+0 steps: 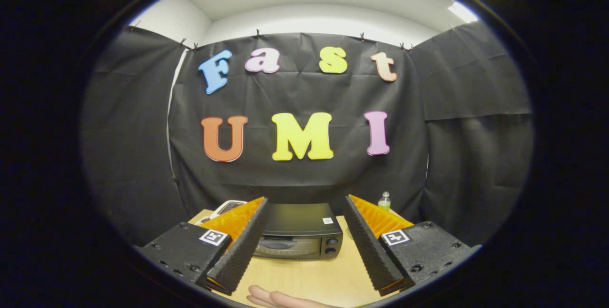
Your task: Open the toaster oven, put the food inside, and close the toaster oven door.
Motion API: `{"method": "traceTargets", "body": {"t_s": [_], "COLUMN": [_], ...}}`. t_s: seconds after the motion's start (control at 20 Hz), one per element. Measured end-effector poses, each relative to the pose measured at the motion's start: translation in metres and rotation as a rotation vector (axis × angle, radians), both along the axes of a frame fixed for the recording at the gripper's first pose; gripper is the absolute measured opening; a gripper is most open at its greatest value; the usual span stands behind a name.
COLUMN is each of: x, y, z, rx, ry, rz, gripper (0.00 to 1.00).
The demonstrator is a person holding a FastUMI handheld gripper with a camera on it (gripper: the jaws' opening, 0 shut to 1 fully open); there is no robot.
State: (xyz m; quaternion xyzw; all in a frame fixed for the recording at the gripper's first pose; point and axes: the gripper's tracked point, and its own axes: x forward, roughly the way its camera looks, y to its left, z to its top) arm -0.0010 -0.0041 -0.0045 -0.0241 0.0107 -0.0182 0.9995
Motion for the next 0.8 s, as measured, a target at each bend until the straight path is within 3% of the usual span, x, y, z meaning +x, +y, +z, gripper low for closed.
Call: {"method": "traceTargets", "body": {"t_s": [0.35, 0.8], "x": [0.034, 0.121], "y": [0.023, 0.052], "z": [-0.024, -0.088], "rx": [0.0, -0.002], "ry": [-0.01, 0.059], "rz": [-0.005, -0.026], "gripper": [1.0, 1.0]}}
